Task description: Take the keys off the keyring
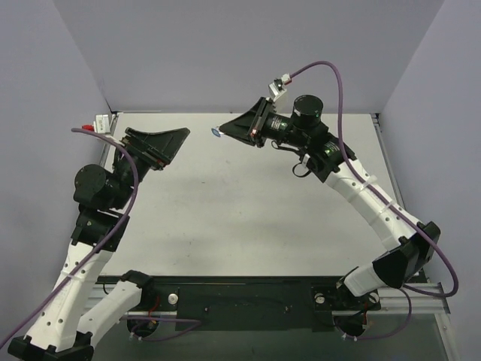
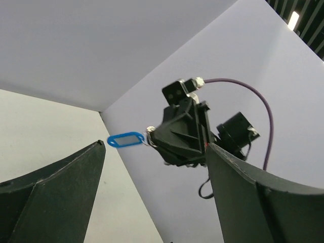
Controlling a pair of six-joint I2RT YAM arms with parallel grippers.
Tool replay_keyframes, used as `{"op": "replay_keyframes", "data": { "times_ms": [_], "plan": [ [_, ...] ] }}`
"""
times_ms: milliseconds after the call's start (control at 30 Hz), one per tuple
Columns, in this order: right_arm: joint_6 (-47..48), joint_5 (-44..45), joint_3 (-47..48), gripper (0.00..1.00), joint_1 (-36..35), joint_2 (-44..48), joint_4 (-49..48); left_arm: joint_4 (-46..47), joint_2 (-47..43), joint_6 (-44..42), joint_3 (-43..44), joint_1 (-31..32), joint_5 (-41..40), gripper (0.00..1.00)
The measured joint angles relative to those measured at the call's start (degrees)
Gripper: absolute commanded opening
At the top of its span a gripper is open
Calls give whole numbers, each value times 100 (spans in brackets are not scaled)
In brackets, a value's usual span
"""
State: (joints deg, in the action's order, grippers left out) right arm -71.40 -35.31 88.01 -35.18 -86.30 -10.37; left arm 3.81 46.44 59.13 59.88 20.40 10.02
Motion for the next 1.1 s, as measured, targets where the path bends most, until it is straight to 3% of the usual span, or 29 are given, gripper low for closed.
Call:
{"op": "replay_keyframes", "data": {
  "times_ms": [167, 333, 567, 800, 1100],
  "plan": [
    [420, 0, -229, 0, -125, 538, 282, 111, -13, 146, -114, -278, 299, 76],
    [254, -214, -577, 0, -98, 629, -417, 334, 133, 273, -120, -326, 448, 64],
    [-984, -616, -1025, 0, -48, 485, -2304, 1174, 201, 706, -179, -326, 780, 63],
    [-2736, -422, -992, 0, -42, -79, -4819, 1587, 442, 822, -35, -323, 1088, 61],
    [-3335, -269, -859, 0, -44, -339, -5473, 1816, 629, 809, 201, -177, 1014, 57]
  ]
}}
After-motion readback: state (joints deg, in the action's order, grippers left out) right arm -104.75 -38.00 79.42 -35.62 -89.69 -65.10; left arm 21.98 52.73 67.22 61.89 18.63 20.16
